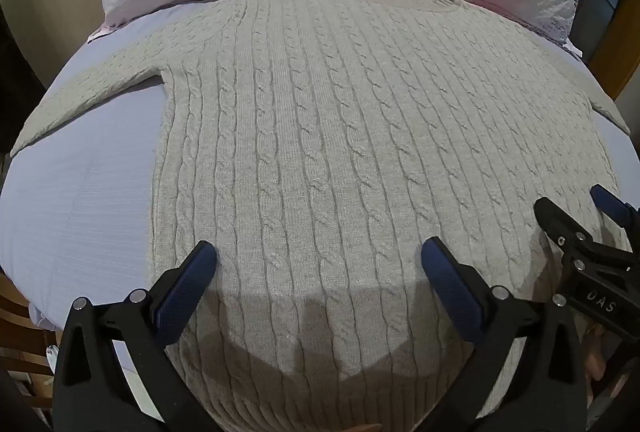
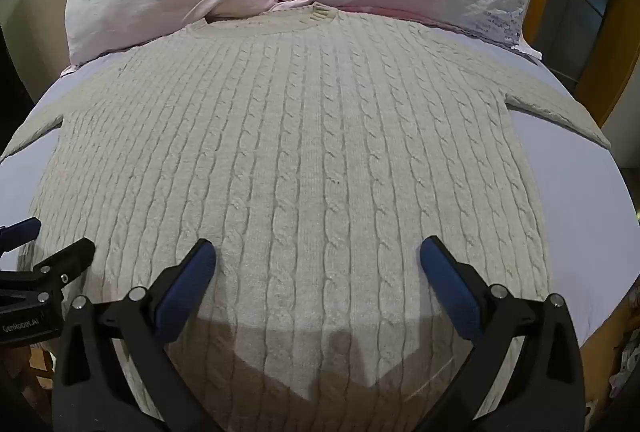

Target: Fold small clothes

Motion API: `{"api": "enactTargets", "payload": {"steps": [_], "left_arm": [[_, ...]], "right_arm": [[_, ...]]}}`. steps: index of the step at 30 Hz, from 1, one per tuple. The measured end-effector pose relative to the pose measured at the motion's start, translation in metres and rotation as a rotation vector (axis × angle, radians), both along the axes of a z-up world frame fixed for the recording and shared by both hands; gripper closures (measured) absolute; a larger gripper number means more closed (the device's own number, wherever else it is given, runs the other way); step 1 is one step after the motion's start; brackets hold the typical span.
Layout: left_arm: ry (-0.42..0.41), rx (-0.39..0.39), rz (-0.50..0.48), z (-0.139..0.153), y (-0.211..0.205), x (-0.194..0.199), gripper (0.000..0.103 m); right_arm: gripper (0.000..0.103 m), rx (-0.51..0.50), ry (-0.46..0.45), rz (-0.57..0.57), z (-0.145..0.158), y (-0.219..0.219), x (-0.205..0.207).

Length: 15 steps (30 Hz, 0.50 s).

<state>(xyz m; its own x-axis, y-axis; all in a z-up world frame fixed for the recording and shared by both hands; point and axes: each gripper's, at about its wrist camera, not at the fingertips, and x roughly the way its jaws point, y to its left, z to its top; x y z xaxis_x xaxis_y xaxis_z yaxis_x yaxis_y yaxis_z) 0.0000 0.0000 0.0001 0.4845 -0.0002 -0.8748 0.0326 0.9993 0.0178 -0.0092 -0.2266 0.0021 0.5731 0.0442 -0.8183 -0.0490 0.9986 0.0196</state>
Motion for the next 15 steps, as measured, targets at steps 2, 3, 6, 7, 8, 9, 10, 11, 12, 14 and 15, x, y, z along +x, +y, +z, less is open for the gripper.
{"api": "enactTargets", "payload": {"steps": [2,3,6,7,8,9,10,11,12,14,15], "left_arm": [[0.0,0.0,0.0,0.0,0.0,0.0,0.001],[0.0,0.0,0.0,0.0,0.0,0.0,0.001],[0.0,0.0,0.0,0.0002,0.0,0.0001,0.001],[0.0,0.0,0.0,0.0003,0.0001,0.0002,0.001],[0.0,0.0,0.0,0.0005,0.0001,0.0003,0.001],[-0.001,0.0,0.0,0.0,0.0,0.0,0.001],[-0.001,0.0,0.0,0.0,0.0,0.0,0.001],[0.0,0.0,0.0,0.0,0.0,0.0001,0.001],[0.0,0.0,0.0,0.0,0.0,0.0001,0.001],[0.0,0.0,0.0,0.0,0.0,0.0003,0.001],[0.0,0.0,0.001,0.0,0.0,0.0004,0.001]], "right_arm": [[0.002,0.0,-0.001,0.0,-0.0003,-0.0001,-0.0002],[0.002,0.0,-0.001,0.0,-0.0004,-0.0001,-0.0004],[0.002,0.001,-0.002,0.001,-0.0006,-0.0004,-0.0012],[0.002,0.0,0.003,0.0,-0.0012,-0.0002,0.0001],[0.002,0.0,0.002,0.0,-0.0012,-0.0003,0.0],[0.002,0.0,0.001,0.001,-0.0012,-0.0003,-0.0002],[0.002,0.0,0.001,0.001,-0.0011,-0.0004,-0.0003],[0.002,0.0,0.0,0.002,-0.0011,-0.0004,-0.0005],[0.002,-0.001,0.003,0.0,-0.0013,-0.0002,-0.0002],[0.002,-0.001,0.003,0.0,-0.0014,-0.0003,-0.0003],[0.002,-0.001,0.003,0.0,-0.0014,-0.0003,-0.0003]]}}
